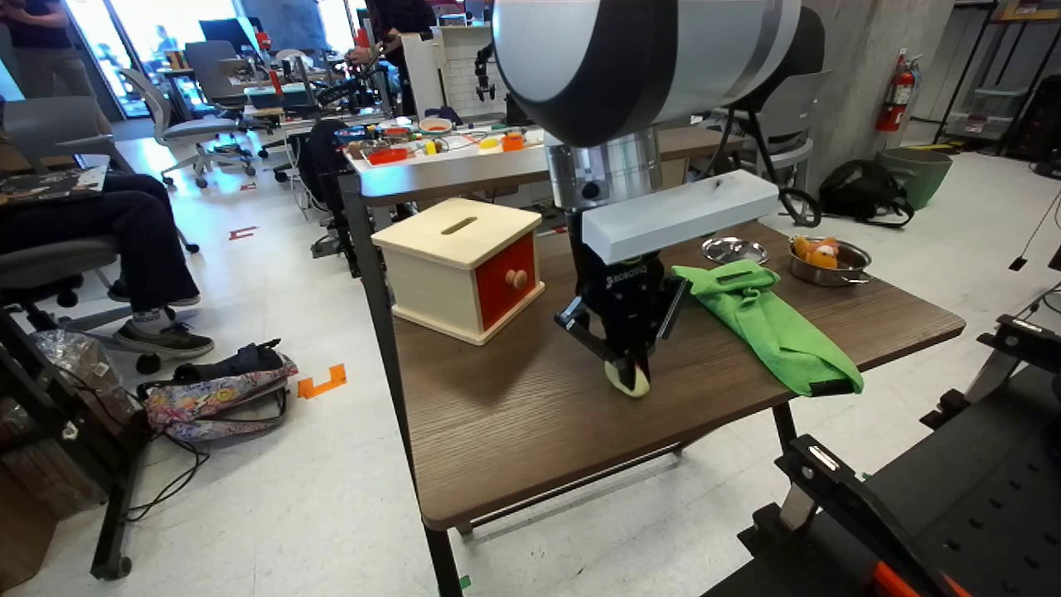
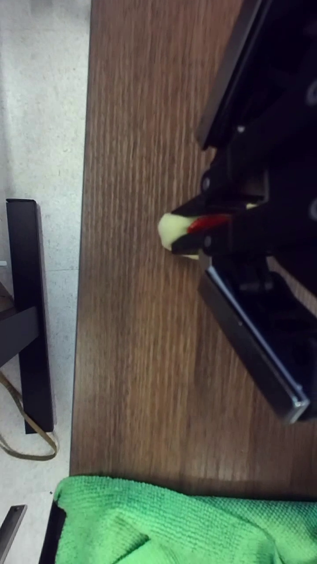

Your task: Move the white fluffy object to the top right

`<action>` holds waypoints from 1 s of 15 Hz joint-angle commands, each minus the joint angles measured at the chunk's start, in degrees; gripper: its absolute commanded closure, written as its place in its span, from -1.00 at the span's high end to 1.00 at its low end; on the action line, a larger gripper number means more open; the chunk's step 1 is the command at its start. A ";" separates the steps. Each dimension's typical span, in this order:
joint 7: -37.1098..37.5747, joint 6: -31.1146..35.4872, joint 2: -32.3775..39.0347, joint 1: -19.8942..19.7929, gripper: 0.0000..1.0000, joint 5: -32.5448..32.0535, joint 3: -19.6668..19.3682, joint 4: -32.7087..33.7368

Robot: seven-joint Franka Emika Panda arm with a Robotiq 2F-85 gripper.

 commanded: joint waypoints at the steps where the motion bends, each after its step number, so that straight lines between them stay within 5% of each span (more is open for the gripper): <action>1: 1.89 -0.74 -4.05 1.01 -0.95 -3.22 -1.49 -2.06; 8: -1.95 -0.10 -13.13 -4.04 -0.95 -2.72 -1.08 -2.20; 15: -5.52 0.12 -11.06 -12.32 -0.95 0.35 -1.31 4.90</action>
